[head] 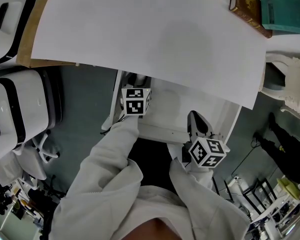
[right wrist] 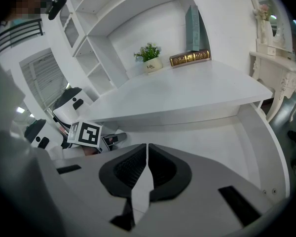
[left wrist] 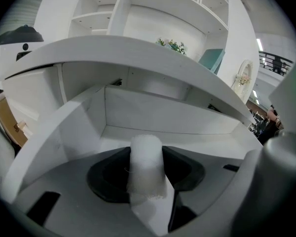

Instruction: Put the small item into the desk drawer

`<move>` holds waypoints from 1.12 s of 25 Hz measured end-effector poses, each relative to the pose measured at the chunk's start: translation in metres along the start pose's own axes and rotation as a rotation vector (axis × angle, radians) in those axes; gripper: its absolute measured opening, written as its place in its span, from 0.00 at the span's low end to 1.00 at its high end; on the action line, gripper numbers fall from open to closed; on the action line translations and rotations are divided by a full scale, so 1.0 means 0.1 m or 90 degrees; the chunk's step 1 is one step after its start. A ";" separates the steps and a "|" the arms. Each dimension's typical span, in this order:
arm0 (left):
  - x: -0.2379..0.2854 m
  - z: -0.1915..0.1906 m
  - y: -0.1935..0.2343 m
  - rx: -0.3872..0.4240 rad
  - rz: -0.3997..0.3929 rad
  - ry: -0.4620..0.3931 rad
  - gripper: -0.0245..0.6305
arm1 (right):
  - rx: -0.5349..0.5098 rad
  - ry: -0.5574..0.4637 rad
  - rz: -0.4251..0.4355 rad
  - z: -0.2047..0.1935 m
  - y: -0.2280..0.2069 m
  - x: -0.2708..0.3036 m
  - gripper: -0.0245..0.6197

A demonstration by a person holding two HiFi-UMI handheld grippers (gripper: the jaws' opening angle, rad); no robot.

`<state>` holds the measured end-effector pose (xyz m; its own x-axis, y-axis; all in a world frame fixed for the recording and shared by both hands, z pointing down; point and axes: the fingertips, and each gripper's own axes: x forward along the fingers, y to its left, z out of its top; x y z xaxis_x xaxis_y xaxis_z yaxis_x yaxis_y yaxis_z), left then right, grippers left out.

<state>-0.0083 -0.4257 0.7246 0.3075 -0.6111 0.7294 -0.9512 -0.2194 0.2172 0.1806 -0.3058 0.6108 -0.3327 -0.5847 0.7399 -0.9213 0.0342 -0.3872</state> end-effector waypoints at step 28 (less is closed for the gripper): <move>-0.71 0.01 -0.40 -0.018 -0.106 0.018 0.56 | -0.013 -0.063 0.025 -0.05 0.22 -0.30 0.10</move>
<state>0.0084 -0.3744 0.6631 0.4599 -0.5468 0.6997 -0.8879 -0.2935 0.3543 0.1694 -0.2832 0.5829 -0.3484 -0.6601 0.6655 -0.9119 0.0743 -0.4036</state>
